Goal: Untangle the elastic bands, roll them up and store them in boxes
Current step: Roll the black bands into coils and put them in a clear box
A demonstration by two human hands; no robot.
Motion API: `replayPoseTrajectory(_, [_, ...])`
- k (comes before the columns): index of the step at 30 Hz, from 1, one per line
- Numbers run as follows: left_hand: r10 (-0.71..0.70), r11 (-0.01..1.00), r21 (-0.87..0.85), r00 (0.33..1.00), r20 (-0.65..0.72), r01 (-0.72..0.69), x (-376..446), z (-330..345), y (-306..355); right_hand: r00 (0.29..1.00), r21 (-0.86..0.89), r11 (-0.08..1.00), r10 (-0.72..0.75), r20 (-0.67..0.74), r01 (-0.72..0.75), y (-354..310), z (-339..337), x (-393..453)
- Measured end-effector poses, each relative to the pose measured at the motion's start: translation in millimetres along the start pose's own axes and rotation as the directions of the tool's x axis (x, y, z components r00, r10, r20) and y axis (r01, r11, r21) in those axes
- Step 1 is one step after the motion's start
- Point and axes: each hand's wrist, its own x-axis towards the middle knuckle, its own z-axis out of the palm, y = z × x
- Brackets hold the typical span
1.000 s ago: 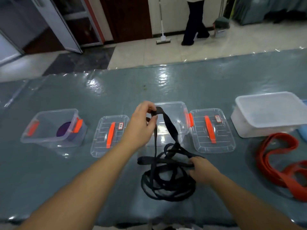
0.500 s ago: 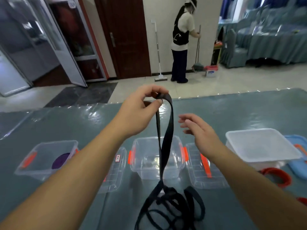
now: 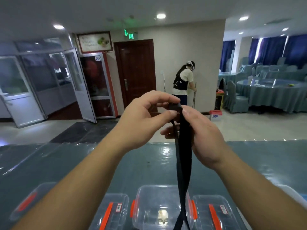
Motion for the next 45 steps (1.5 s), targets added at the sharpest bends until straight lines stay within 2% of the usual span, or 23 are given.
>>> replayPoseTrajectory(3, [0.044, 0.999, 0.020, 0.999, 0.002, -0.044, 5.4, -6.4, 4.2, 0.998, -0.026, 0.999, 0.049, 0.033, -0.048, -6.9, -0.9, 7.1])
replayPoseTrajectory(7, [0.166, 0.968, 0.175, 0.983, 0.081, -0.178, 6.1, -18.8, 7.6, 0.997, -0.044, 0.997, 0.065, 0.029, -0.063, -22.0, -5.4, 14.6])
replayPoseTrajectory(9, [0.226, 0.926, 0.279, 0.966, 0.129, -0.254, 8.2, -25.4, 12.3, 0.997, -0.124, 0.991, 0.052, 0.056, -0.045, -33.0, -6.5, 17.9])
replayPoseTrajectory(13, [0.351, 0.821, 0.435, 0.927, 0.129, -0.371, 18.5, -38.2, 21.9, 0.995, -0.208, 0.978, 0.021, 0.096, -0.001, -52.8, -4.9, 20.3])
replayPoseTrajectory(18, [0.371, 0.830, 0.456, 0.928, -0.022, -0.321, 23.1, -52.5, 30.3, 0.995, -0.295, 0.954, -0.026, 0.101, 0.055, -57.6, -5.0, 16.5])
replayPoseTrajectory(20, [0.373, 0.846, 0.444, 0.923, -0.099, -0.295, 20.5, -47.5, 28.5, 0.998, -0.220, 0.974, -0.048, 0.050, 0.058, -54.4, -2.9, 14.9])
replayPoseTrajectory(23, [0.341, 0.901, 0.373, 0.892, -0.298, -0.220, 9.3, -23.8, 19.8, 0.995, -0.079, 0.994, -0.078, -0.060, 0.073, -48.3, 3.5, 13.9])
replayPoseTrajectory(25, [0.323, 0.915, 0.353, 0.879, -0.350, -0.196, -1.2, -2.3, 12.1, 0.990, -0.023, 0.997, -0.082, -0.116, 0.080, -45.6, 7.9, 14.1])
replayPoseTrajectory(28, [0.378, 0.863, 0.438, 0.896, -0.232, -0.250, -13.6, 17.0, -0.4, 0.982, 0.034, 0.998, -0.049, -0.183, 0.057, -43.6, 9.9, 13.4])
replayPoseTrajectory(30, [0.389, 0.863, 0.426, 0.894, -0.220, -0.271, -12.4, 11.0, -5.9, 0.983, 0.037, 0.999, -0.021, -0.180, 0.028, -42.0, 10.3, 12.1])
replayPoseTrajectory(32, [0.373, 0.866, 0.420, 0.909, -0.184, -0.270, -7.2, -0.6, -6.7, 0.990, 0.025, 1.000, 0.016, -0.142, -0.013, -41.4, 9.5, 11.2])
replayPoseTrajectory(35, [0.321, 0.860, 0.426, 0.947, -0.027, -0.279, -0.2, -14.0, -7.4, 0.998, 0.001, 0.999, 0.052, -0.036, -0.052, -43.3, 7.0, 10.0])
replayPoseTrajectory(37, [0.312, 0.861, 0.417, 0.950, 0.016, -0.289, 2.2, -18.6, -8.3, 0.998, 0.003, 0.998, 0.067, 0.004, -0.067, -43.8, 5.7, 8.6])
replayPoseTrajectory(39, [0.341, 0.844, 0.433, 0.940, 0.023, -0.317, 3.0, -20.5, -9.2, 0.997, 0.028, 0.997, 0.071, 0.002, -0.071, -40.9, 5.6, 7.1])
replayPoseTrajectory(41, [0.367, 0.831, 0.449, 0.930, 0.002, -0.329, 1.1, -17.5, -12.2, 0.997, 0.081, 0.995, 0.055, -0.063, -0.050, -34.2, 5.7, 4.8])
replayPoseTrajectory(45, [0.384, 0.821, 0.506, 0.911, -0.150, -0.263, -4.2, -5.6, -19.1, 0.972, 0.146, 0.989, 0.004, -0.235, 0.031, -21.4, 9.1, 0.7])
